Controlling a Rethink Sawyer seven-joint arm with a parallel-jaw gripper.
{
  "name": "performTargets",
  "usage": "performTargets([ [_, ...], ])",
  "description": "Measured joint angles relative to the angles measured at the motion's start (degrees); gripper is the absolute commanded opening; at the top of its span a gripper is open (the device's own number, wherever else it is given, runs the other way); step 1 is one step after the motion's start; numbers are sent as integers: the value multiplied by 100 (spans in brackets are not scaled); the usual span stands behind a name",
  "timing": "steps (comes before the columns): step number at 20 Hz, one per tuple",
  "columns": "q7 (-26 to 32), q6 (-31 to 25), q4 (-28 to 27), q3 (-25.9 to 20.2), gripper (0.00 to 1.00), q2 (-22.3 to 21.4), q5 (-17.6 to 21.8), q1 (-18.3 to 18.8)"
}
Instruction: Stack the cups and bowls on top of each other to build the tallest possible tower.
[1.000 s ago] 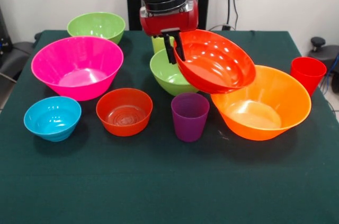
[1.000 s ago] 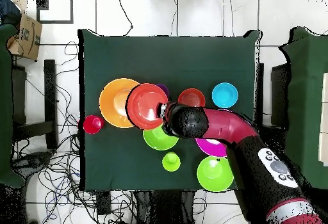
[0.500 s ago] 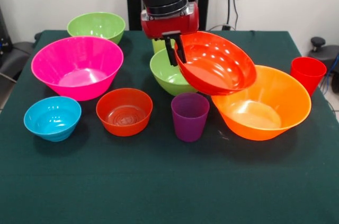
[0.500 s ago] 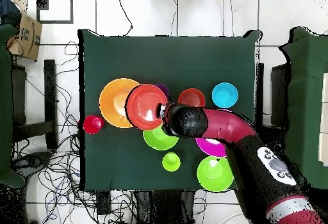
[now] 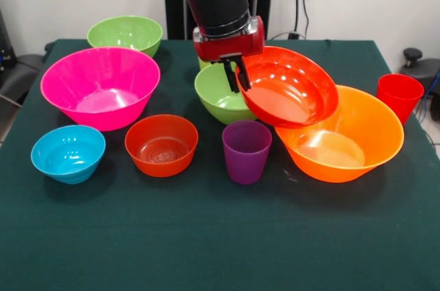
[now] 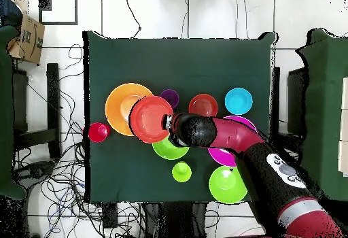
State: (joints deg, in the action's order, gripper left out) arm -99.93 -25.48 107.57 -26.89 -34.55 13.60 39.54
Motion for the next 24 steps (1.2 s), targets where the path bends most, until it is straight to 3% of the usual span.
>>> performTargets([
  [13, 0, 0, -42, -79, 0, 173, 0, 109],
  [24, 0, 0, -121, -196, 0, 71, 1, 145],
])
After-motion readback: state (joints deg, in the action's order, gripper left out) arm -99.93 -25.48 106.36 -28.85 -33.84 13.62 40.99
